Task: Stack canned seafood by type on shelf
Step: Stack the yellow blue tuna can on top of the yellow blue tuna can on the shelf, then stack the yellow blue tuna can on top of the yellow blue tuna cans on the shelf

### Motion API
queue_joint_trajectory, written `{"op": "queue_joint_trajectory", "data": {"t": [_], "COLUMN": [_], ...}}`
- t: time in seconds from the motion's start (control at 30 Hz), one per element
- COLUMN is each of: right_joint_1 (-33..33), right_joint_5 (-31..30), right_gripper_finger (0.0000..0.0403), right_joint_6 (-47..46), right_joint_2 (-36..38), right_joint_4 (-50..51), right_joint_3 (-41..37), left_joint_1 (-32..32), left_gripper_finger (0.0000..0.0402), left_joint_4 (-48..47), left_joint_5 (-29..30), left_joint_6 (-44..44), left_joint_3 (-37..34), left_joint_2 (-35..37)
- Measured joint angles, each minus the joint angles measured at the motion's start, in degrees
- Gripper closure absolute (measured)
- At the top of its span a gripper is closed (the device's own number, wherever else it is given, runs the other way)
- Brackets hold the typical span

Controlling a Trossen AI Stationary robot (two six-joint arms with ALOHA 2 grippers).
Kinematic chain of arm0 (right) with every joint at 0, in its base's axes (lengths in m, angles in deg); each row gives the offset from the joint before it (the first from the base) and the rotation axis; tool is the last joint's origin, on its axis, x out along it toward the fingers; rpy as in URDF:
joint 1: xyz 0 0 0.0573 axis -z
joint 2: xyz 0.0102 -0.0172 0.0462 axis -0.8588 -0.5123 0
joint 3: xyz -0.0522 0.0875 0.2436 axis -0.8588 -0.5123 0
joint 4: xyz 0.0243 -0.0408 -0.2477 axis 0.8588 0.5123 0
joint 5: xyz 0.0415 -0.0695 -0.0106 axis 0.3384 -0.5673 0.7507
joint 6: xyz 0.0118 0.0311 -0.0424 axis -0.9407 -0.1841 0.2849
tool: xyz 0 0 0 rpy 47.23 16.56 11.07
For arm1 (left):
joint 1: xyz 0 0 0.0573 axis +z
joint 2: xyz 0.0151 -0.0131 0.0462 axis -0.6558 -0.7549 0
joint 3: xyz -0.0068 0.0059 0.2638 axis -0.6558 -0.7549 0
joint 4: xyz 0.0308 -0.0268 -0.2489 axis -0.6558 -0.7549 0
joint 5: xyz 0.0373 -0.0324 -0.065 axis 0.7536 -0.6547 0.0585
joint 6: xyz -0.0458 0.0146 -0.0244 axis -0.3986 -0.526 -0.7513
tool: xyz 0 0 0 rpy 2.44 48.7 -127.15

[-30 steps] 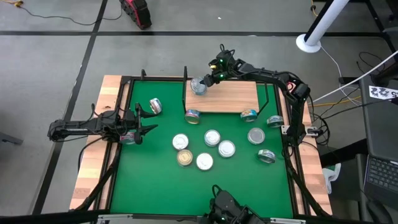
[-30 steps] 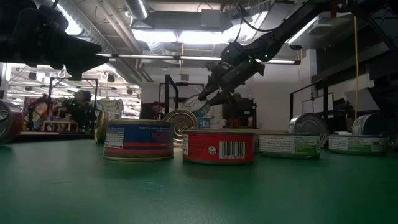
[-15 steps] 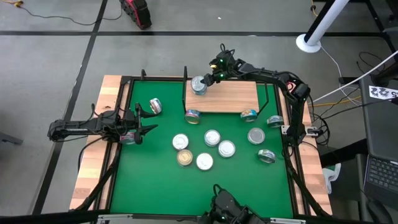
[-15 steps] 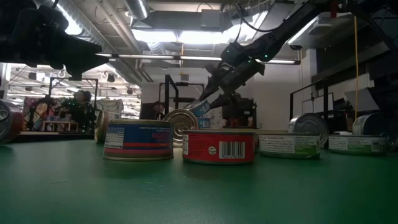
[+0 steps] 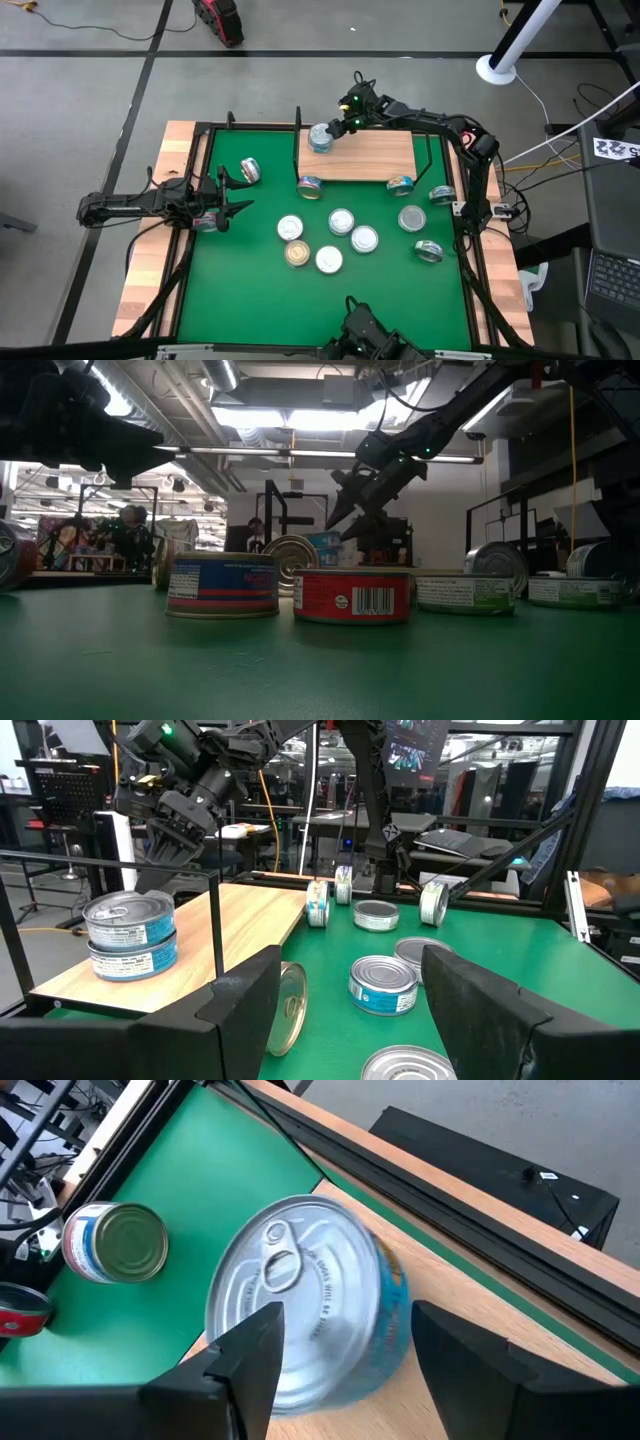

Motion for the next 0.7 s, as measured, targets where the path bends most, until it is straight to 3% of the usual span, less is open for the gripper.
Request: {"op": "queue_joint_trajectory", "data": {"t": [0.4,0.7], "right_joint_1": [0.02,2.03], "right_joint_5": [3.68,14.67], "right_gripper_finger": [0.0182,0.0182], "right_joint_6": [-0.04,1.93], "right_joint_2": [0.02,0.04], "right_joint_4": [-0.08,5.7], "right_joint_3": [0.0,6.06], "left_joint_1": [0.01,0.02], "left_gripper_finger": [0.0163,0.0163], "left_joint_4": [-0.02,-0.02], "left_joint_5": [-0.01,-0.02], "left_joint_6": [-0.01,-0.02], "left_joint_3": [0.0,0.0], "left_joint_2": [0.01,0.0]}}
